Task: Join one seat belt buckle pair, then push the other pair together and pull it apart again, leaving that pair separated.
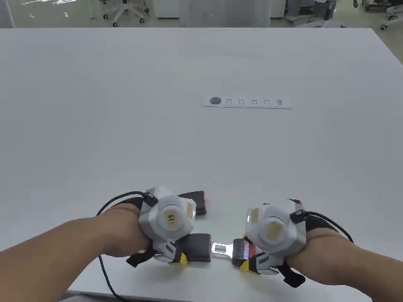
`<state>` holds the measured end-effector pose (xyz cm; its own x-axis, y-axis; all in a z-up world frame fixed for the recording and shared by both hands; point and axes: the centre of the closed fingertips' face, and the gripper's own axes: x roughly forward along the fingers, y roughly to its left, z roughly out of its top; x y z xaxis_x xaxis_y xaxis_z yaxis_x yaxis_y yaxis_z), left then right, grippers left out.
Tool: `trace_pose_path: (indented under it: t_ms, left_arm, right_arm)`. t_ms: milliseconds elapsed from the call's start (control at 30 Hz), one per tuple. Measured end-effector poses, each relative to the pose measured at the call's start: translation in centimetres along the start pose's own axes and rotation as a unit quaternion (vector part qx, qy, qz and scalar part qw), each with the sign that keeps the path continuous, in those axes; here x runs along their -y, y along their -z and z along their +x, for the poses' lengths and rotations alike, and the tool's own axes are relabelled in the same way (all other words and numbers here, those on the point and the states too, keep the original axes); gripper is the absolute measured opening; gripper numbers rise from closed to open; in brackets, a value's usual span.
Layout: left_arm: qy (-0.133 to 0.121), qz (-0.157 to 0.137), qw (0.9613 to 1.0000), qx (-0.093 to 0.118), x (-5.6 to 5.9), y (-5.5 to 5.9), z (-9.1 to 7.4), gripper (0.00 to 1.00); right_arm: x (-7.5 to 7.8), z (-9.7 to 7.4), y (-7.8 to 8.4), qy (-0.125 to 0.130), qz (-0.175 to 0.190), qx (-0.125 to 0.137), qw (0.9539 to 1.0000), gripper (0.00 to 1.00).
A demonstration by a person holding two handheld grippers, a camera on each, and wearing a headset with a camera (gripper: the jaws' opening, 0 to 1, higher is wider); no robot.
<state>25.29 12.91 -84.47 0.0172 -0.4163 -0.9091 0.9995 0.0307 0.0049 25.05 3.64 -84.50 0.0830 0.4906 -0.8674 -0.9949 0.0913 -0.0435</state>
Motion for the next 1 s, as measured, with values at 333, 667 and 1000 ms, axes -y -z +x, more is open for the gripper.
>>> trace_pose_path:
  t_ms: [333,667,1000]
  left_arm:
    - [0.001,0.003,1.0000,-0.003,0.0,0.0,0.0,0.33]
    - [0.003,0.009,0.9999,-0.008,0.0,-0.1,0.1,0.33]
    - [0.006,0.010,0.9995,-0.028,0.0,-0.1,0.2,0.32]
  right_arm:
    - [0.1,0.1,-0.3,0.003,-0.011,-0.002,0.9999,0.34]
    - [0.0,0.6,-1.5,-0.005,-0.020,0.011,0.9997,0.34]
    - [-0.1,0.9,-1.8,-0.001,-0.020,0.017,0.9997,0.31]
